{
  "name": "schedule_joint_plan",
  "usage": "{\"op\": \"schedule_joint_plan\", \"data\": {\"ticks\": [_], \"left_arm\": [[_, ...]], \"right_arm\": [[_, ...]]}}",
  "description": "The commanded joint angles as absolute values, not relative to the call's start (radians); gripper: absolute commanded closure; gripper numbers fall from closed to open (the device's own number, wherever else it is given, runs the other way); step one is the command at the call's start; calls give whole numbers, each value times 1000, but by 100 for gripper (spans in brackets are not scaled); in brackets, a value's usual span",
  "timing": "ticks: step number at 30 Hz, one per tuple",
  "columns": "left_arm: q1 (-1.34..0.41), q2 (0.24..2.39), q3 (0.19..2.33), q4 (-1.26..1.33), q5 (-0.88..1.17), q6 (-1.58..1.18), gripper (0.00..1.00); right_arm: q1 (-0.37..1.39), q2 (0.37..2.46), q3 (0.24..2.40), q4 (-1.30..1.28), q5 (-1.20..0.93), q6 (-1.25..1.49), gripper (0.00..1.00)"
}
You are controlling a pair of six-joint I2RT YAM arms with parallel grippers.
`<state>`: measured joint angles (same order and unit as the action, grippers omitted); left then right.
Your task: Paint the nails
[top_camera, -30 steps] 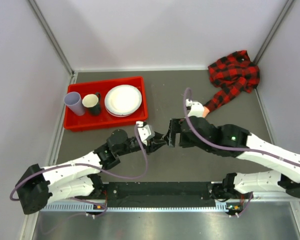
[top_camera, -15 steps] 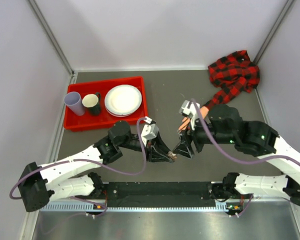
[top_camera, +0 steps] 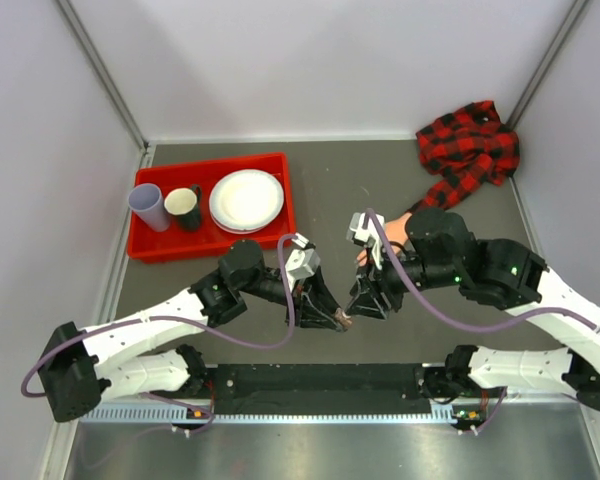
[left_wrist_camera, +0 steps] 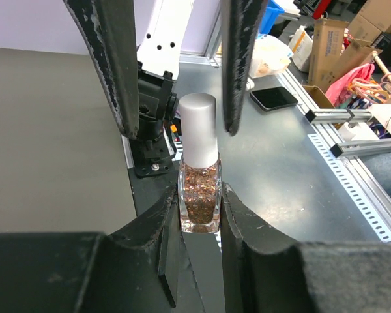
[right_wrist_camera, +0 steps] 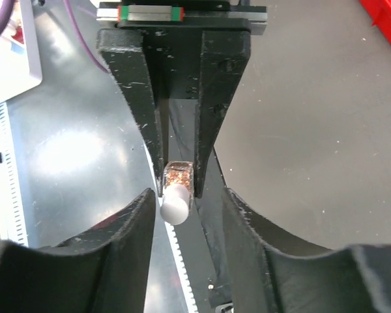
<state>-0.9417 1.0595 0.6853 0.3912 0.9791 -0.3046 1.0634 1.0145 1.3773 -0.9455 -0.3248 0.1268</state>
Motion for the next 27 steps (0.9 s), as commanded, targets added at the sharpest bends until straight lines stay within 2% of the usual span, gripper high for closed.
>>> {"op": "schedule_joint_plan", "data": {"ticks": [1,5,7,12,18,19,21,22,23,27], "left_arm": [[-943,1048,721,434,983,-298,100],[-943,1037,719,425,933,-285,100],[-942,1034,722,410,907,-272,100],[-942,1012,739,356,722,-230,100],[-942,979,755,284,372,-137,100],[-942,974,755,302,245,-115,100],[-942,976,755,322,122,-100,100],[-942,980,755,340,24,-86,100],[-943,994,744,392,9,-75,100],[-943,1058,693,573,-43,-69,100]], "right_arm": [[1054,999,1413,-937,-360,120,55],[1054,1003,1390,-925,-370,126,60],[1054,1008,1385,-919,-376,129,68],[1054,1019,1361,-899,-371,152,100],[1054,1054,1313,-859,-154,293,100],[1054,1061,1302,-847,-123,380,100],[1063,1069,1253,-821,27,518,100],[1075,1071,1235,-819,100,707,100],[1113,1077,1200,-830,255,818,100],[1212,1165,1224,-871,483,1129,100]]}}
